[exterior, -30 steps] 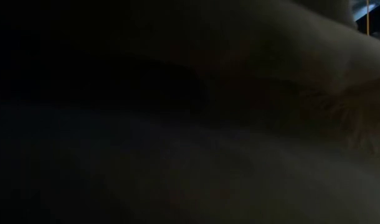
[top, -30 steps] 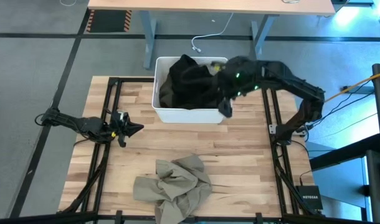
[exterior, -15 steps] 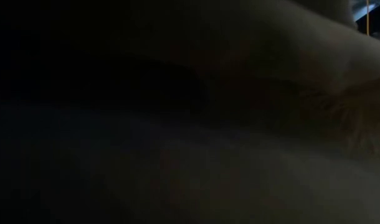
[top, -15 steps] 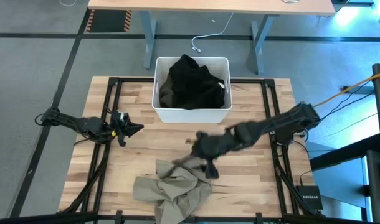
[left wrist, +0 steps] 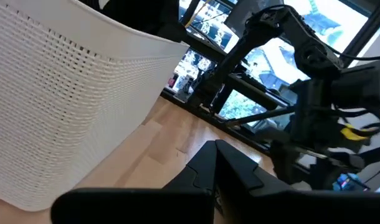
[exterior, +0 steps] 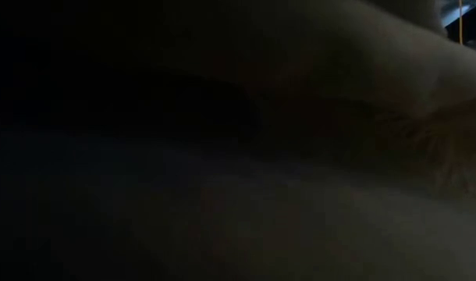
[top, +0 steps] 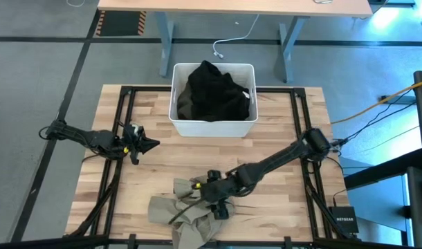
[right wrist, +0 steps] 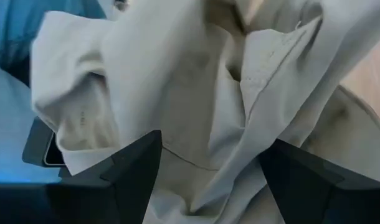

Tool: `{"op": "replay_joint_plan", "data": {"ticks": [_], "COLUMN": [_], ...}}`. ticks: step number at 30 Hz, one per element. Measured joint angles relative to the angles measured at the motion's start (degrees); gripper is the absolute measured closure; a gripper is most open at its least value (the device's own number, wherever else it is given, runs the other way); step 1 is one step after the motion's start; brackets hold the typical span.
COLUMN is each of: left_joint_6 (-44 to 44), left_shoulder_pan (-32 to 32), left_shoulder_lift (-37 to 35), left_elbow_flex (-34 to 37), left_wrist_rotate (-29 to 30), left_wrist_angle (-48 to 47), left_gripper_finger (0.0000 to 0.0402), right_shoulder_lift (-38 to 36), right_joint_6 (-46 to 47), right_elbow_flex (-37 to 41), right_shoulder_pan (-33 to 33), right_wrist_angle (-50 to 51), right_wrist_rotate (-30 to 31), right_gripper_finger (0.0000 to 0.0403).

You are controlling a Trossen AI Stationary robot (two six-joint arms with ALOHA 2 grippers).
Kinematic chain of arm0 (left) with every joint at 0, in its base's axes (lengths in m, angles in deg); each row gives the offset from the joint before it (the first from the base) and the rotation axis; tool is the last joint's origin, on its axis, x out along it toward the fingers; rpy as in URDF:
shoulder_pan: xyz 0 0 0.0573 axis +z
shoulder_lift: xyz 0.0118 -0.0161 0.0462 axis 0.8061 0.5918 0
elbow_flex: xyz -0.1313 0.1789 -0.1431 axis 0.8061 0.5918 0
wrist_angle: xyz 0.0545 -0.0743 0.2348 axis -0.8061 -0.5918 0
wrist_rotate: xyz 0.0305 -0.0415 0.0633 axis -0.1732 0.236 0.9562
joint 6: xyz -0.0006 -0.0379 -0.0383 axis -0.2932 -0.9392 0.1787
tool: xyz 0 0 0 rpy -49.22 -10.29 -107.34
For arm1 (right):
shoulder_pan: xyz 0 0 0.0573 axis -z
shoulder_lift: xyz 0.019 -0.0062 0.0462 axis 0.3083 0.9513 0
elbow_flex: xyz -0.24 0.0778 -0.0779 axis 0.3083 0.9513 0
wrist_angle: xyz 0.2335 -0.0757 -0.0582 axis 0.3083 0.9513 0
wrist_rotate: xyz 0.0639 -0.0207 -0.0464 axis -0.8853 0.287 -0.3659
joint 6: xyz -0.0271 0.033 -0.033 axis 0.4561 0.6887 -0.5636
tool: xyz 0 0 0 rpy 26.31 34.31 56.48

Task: Sort clothes
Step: Put the brown pants into the white laundry bin

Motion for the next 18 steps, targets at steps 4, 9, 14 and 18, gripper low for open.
{"op": "replay_joint_plan", "data": {"ticks": [4, 9, 14, 18], "left_joint_6": [1.7, 2.7, 2.8, 3.1], "left_shoulder_pan": [0.1, 0.1, 0.1, 0.1], "left_shoulder_lift": [0.0, 0.0, 0.0, 0.0], "left_elbow_flex": [0.0, 0.0, 0.0, 0.0], "left_wrist_rotate": [0.0, 0.1, 0.0, 0.1], "left_wrist_angle": [0.2, 0.2, 0.3, 0.3], "left_gripper_finger": [0.0400, 0.0400, 0.0400, 0.0400], "right_shoulder_lift": [2.2, 5.2, 7.3, 9.9], "right_joint_6": [-3.0, -8.3, -9.9, -12.0], "right_elbow_flex": [-1.1, -1.0, -1.0, -1.1], "right_shoulder_pan": [-0.2, 1.0, 3.9, 7.4], "right_wrist_angle": [-0.8, -2.2, -1.3, 0.6], "right_wrist_rotate": [2.4, 2.6, 3.0, 3.6], "right_gripper_finger": [0.0120, 0.0120, 0.0120, 0.0132]}}
